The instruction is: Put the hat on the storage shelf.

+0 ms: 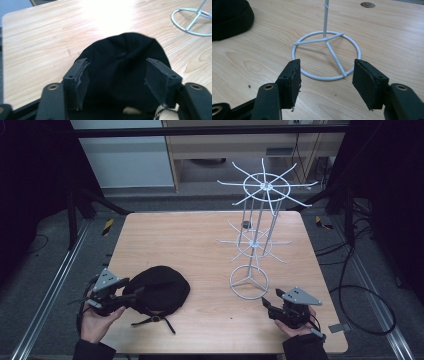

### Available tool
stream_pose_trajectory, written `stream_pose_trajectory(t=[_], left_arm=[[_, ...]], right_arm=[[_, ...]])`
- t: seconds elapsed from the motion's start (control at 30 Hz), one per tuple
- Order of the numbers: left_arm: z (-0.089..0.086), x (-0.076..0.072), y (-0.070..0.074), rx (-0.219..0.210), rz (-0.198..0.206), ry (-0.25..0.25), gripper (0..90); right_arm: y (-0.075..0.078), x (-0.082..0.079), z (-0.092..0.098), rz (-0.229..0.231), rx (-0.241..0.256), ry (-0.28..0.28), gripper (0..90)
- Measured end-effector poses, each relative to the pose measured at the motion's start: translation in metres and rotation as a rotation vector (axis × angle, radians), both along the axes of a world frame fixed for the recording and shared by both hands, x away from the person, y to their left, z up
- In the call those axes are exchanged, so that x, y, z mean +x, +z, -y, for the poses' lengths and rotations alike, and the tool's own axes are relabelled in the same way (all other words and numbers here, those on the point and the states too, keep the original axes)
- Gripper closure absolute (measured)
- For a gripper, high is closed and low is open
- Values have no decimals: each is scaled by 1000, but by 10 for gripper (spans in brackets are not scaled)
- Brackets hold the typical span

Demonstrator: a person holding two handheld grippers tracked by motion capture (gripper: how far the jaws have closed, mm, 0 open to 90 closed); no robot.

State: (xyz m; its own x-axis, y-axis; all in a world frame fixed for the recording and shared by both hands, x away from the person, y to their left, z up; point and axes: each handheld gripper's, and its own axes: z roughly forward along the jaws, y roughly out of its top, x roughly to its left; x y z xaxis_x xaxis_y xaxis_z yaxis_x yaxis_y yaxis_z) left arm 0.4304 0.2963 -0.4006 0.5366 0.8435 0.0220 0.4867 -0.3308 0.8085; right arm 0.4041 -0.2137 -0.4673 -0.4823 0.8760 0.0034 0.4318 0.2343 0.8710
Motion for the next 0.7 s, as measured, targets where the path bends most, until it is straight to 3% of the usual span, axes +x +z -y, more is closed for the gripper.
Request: stream_pose_trajectory(t=[0.33, 0.7], left_arm=[[17, 26, -2, 34, -29, -58, 400], [22, 48, -27, 148, -141, -106, 400]], right_arm=[[-1, 4, 9, -5, -13, -10, 402], [-4, 7, 8, -22, -24, -9, 395]])
